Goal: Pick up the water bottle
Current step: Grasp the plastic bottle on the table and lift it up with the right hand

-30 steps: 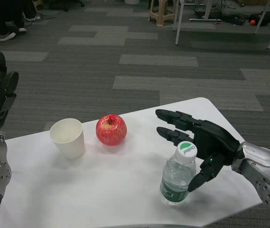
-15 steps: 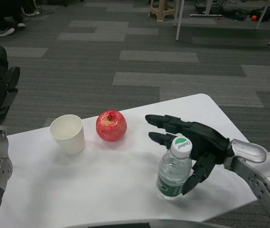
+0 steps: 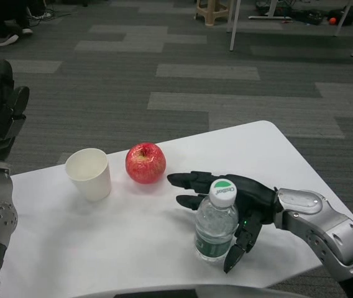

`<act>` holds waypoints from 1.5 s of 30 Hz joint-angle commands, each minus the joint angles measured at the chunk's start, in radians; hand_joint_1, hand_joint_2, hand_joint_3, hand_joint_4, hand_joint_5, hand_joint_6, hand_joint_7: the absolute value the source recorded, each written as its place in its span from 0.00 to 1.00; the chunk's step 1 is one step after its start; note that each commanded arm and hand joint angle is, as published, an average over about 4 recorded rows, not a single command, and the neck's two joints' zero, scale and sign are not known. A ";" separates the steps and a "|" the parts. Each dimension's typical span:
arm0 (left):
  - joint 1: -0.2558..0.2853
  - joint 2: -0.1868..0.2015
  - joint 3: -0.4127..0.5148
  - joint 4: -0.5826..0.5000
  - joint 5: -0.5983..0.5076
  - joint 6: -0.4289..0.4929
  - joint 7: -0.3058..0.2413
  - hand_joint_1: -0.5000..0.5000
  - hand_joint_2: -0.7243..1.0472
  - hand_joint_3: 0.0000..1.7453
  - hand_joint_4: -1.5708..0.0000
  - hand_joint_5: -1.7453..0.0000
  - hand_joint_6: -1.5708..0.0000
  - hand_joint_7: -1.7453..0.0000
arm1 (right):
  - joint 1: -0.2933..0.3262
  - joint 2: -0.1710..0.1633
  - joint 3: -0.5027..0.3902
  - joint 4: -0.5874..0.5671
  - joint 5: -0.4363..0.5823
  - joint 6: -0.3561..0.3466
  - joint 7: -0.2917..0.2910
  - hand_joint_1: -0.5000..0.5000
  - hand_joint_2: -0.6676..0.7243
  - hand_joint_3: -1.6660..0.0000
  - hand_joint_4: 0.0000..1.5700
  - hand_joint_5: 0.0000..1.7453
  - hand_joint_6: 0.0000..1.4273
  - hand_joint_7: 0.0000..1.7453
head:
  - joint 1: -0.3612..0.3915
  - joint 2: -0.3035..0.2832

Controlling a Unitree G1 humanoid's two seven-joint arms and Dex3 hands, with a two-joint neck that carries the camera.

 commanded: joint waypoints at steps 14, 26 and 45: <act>-0.013 0.007 0.024 -0.004 0.001 0.004 -0.001 0.00 1.00 0.04 1.00 0.94 1.00 1.00 | -0.007 0.113 0.022 0.111 0.030 0.021 0.003 0.04 0.09 0.38 0.15 0.81 0.15 0.74 | 0.022 0.016; -0.010 0.006 0.024 -0.001 -0.001 0.001 -0.001 0.00 1.00 0.04 1.00 0.94 1.00 1.00 | -0.010 0.147 -0.093 0.134 0.097 -0.066 0.002 0.21 0.07 0.38 0.80 0.89 0.71 0.90 | 0.021 0.027; -0.012 -0.003 0.013 0.006 -0.001 0.001 -0.001 0.00 1.00 0.05 1.00 0.94 1.00 1.00 | -0.119 0.271 -0.185 0.121 -0.048 -0.554 -0.156 0.22 0.05 0.25 0.86 0.83 0.87 0.88 | 0.036 0.104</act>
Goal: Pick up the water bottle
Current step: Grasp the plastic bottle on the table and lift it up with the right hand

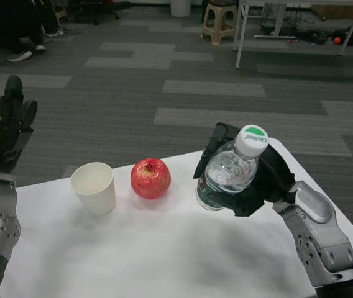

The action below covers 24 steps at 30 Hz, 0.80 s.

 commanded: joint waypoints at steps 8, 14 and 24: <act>-0.011 -0.002 0.000 0.005 0.000 -0.003 0.000 0.00 1.00 0.04 1.00 0.94 1.00 1.00 | -0.047 0.003 -0.040 -0.134 -0.233 0.028 -0.023 0.21 0.05 0.19 0.86 0.83 0.88 0.85 | 0.015 -0.015; -0.010 -0.003 -0.002 0.006 0.000 -0.003 0.000 0.00 1.00 0.03 1.00 0.94 1.00 1.00 | -0.048 -0.006 -0.052 -0.196 -0.282 0.129 -0.023 0.21 0.05 0.19 0.85 0.83 0.88 0.86 | 0.021 -0.004; -0.008 -0.003 -0.006 0.011 0.001 -0.004 -0.007 0.00 1.00 0.05 1.00 0.94 1.00 1.00 | -0.053 -0.027 -0.069 -0.218 -0.265 0.225 -0.030 0.21 0.05 0.19 0.85 0.83 0.86 0.84 | 0.032 0.033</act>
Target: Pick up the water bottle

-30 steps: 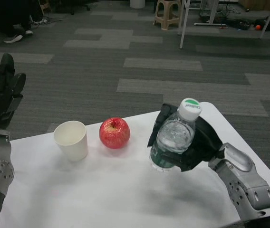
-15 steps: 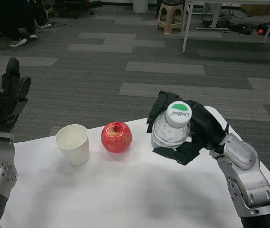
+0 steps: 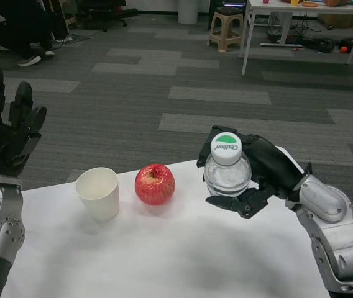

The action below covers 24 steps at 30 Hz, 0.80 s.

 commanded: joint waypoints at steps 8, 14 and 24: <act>-0.004 -0.001 -0.001 0.006 -0.002 -0.004 -0.017 0.00 1.00 0.05 1.00 0.94 1.00 1.00 | -0.030 -0.010 -0.038 0.000 0.035 -0.026 -0.065 0.21 0.05 0.19 0.85 0.83 0.88 0.84 | 0.004 0.014; -0.006 0.002 -0.002 0.007 -0.003 -0.004 -0.021 0.00 1.00 0.05 1.00 0.97 1.00 1.00 | -0.032 -0.010 -0.036 0.011 0.064 -0.049 -0.088 0.21 0.05 0.19 0.85 0.83 0.88 0.84 | 0.004 0.014; -0.007 0.002 -0.002 0.005 -0.003 -0.004 -0.024 0.00 1.00 0.05 1.00 0.99 1.00 1.00 | -0.032 -0.005 -0.032 0.016 0.072 -0.052 -0.092 0.21 0.05 0.19 0.85 0.83 0.88 0.84 | 0.010 0.010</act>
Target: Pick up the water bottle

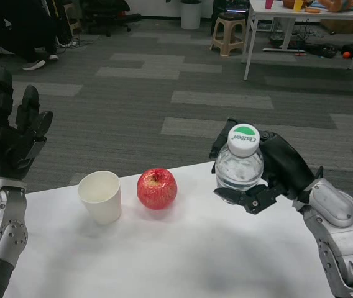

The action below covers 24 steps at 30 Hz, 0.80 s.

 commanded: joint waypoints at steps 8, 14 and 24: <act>-0.007 0.004 0.002 0.005 -0.003 -0.004 -0.005 0.00 1.00 0.04 1.00 0.99 1.00 1.00 | -0.031 -0.002 -0.007 0.004 0.018 -0.023 -0.010 0.21 0.05 0.19 0.85 0.83 0.88 0.84 | -0.003 0.001; -0.007 0.004 0.002 0.006 -0.003 -0.004 -0.005 0.00 1.00 0.05 1.00 1.00 1.00 1.00 | -0.031 -0.001 -0.007 0.008 0.022 -0.028 -0.013 0.21 0.05 0.19 0.85 0.83 0.88 0.84 | 0.003 0.031; -0.008 0.001 0.002 0.006 -0.002 -0.005 -0.005 0.00 1.00 0.05 1.00 0.99 1.00 1.00 | -0.033 0.001 -0.006 0.019 0.032 -0.051 -0.030 0.21 0.05 0.19 0.85 0.83 0.88 0.84 | 0.021 0.170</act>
